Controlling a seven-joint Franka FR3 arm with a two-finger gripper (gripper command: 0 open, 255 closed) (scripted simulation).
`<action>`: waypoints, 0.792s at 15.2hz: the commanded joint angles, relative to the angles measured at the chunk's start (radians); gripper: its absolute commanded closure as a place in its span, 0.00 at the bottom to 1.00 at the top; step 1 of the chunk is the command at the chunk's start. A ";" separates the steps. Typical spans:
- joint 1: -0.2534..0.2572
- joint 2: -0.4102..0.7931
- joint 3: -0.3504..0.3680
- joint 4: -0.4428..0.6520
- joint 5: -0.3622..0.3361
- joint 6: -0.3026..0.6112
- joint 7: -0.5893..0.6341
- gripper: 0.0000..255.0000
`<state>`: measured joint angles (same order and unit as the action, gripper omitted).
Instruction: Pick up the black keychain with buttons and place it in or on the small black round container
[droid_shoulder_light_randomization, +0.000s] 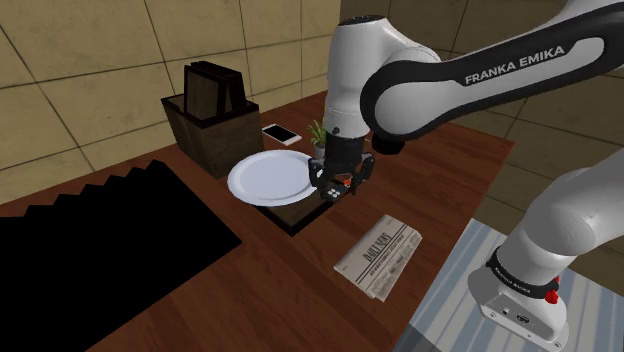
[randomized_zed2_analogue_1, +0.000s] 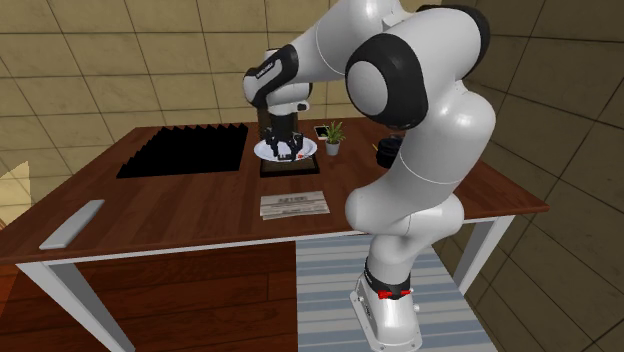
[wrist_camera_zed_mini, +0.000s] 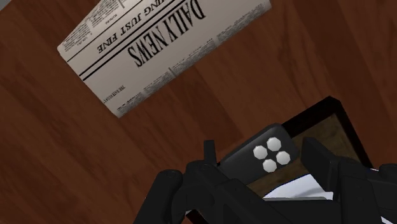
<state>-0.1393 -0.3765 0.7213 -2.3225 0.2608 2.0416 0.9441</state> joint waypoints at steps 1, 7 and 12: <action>0.000 -0.008 -0.007 0.022 0.000 -0.030 -0.001 1.00; 0.001 -0.030 -0.030 0.085 -0.002 -0.114 -0.006 1.00; -0.005 -0.047 -0.063 0.116 -0.006 -0.165 -0.034 1.00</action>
<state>-0.1408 -0.4164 0.6740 -2.2049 0.2557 1.8848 0.9285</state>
